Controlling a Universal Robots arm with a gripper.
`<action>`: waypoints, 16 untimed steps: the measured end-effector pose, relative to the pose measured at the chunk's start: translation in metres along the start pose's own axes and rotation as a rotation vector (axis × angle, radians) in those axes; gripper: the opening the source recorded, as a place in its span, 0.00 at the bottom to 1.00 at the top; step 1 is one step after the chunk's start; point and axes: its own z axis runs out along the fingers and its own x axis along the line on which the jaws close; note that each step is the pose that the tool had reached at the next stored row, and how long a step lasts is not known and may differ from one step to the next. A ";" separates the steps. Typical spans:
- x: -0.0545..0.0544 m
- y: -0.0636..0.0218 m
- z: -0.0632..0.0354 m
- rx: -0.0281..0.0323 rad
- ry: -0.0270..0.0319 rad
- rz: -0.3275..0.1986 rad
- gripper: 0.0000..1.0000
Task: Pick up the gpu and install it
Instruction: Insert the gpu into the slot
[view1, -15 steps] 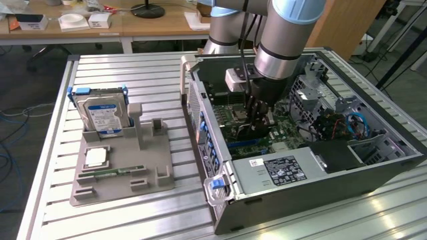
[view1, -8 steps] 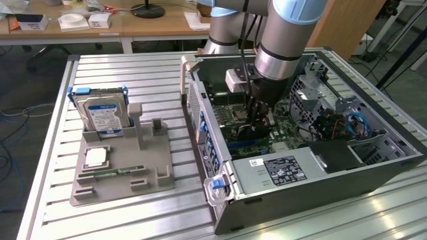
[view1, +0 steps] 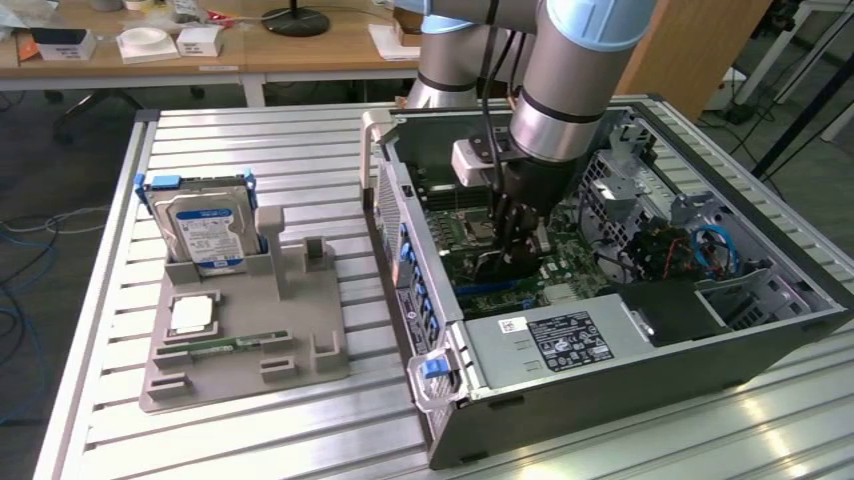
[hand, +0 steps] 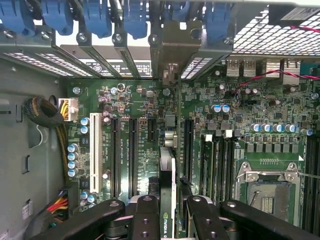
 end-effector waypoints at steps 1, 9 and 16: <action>0.000 0.0000 0.0000 -0.0001 0.0000 0.000 0.26; 0.000 0.0000 0.0033 -0.0001 0.0016 0.000 0.26; -0.001 0.0013 0.0048 0.0000 0.0013 0.000 0.26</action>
